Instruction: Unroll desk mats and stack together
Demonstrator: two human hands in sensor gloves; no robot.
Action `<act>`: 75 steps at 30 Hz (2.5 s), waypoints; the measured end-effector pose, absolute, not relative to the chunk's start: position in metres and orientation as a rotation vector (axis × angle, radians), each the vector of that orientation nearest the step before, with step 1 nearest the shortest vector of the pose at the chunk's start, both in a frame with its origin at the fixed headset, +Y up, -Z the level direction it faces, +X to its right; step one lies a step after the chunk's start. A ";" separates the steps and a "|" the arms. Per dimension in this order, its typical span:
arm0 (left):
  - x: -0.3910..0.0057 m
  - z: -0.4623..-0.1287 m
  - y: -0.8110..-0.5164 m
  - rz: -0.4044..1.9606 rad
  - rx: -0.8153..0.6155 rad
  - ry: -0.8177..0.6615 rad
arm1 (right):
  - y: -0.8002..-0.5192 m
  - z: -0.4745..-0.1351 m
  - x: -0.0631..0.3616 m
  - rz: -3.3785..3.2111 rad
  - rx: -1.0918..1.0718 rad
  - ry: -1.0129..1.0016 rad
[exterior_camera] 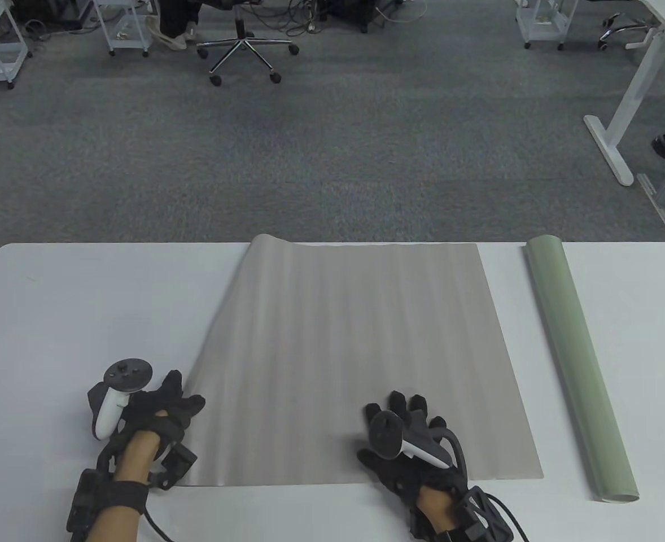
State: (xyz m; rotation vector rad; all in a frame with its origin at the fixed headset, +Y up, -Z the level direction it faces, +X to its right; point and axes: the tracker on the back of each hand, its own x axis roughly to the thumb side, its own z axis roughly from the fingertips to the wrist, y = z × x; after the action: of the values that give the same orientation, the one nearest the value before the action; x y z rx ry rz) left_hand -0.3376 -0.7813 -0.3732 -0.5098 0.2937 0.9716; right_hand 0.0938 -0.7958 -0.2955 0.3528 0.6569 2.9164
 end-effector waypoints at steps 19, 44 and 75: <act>-0.289 -0.504 -0.754 0.715 -0.179 0.380 | -0.795 -0.294 0.093 2.946 0.380 0.672; -0.227 -0.602 -0.769 -0.214 -0.239 0.330 | -0.796 -0.294 0.094 2.932 0.394 0.691; -0.187 -0.364 -0.743 0.280 -0.278 -0.117 | -0.798 -0.296 0.098 2.882 0.375 0.701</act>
State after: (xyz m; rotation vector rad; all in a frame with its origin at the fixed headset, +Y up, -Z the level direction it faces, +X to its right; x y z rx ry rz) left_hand -0.1873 -0.7426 -0.3637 -0.2780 -0.1171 0.2795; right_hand 0.0977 -0.7978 -0.2956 0.3747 0.7009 2.8821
